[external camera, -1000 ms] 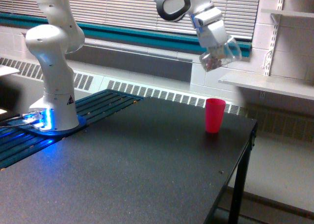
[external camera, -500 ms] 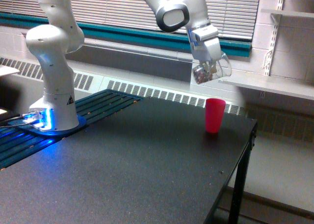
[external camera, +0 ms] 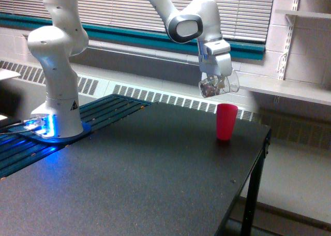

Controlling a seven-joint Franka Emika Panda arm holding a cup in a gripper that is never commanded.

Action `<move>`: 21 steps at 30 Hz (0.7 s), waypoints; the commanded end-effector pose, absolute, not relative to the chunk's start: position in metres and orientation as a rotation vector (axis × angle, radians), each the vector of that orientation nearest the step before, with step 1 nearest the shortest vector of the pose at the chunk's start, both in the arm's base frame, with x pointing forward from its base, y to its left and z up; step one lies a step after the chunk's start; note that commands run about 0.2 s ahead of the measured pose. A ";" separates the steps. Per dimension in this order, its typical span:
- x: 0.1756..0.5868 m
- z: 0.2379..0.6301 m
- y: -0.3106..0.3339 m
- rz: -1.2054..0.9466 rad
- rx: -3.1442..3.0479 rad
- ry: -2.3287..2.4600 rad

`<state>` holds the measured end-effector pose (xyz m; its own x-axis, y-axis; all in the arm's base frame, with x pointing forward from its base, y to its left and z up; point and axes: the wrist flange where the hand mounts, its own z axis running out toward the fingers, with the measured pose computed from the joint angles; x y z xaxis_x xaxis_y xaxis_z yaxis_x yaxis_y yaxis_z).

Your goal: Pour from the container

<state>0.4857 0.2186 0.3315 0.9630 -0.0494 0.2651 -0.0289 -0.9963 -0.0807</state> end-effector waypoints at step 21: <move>0.476 0.297 0.246 -0.276 -3.135 -0.004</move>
